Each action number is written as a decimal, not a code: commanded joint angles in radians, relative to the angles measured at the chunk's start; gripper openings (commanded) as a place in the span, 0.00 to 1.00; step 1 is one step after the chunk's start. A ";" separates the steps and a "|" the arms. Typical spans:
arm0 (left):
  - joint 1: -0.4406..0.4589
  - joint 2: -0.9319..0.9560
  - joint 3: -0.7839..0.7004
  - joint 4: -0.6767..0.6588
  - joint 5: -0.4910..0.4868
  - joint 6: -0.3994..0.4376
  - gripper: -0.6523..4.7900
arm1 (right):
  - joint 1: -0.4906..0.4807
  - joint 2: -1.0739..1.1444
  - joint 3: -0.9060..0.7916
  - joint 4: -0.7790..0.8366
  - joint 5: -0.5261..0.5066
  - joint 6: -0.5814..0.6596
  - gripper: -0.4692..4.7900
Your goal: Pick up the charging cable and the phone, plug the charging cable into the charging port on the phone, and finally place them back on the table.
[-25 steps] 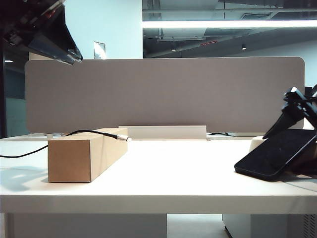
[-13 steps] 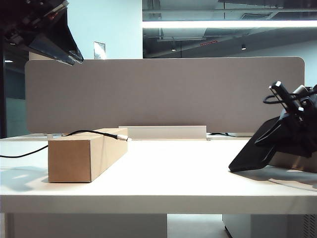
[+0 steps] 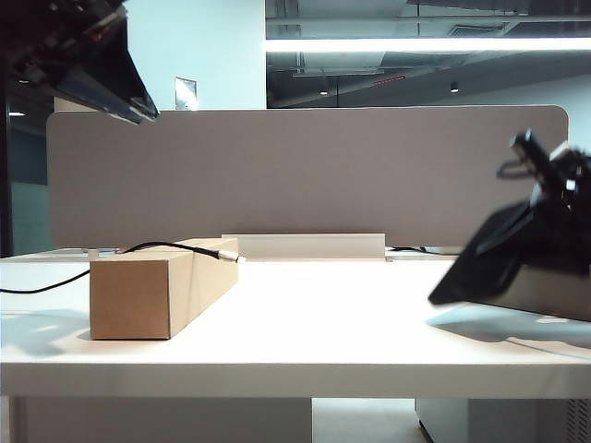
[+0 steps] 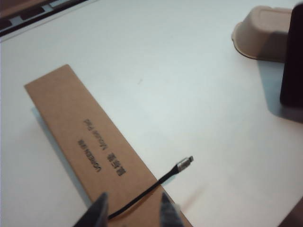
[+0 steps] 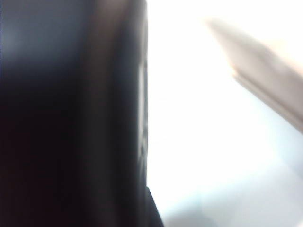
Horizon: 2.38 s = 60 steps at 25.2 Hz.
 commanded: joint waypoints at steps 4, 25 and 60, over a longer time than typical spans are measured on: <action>-0.077 0.104 0.093 -0.095 -0.015 0.100 0.36 | 0.000 -0.169 0.008 0.037 -0.058 -0.010 0.08; -0.194 0.504 0.402 -0.327 -0.183 0.549 0.53 | -0.001 -0.478 0.008 -0.251 -0.084 -0.175 0.08; -0.266 0.599 0.402 -0.292 -0.334 0.669 0.37 | -0.001 -0.478 0.008 -0.251 -0.074 -0.176 0.08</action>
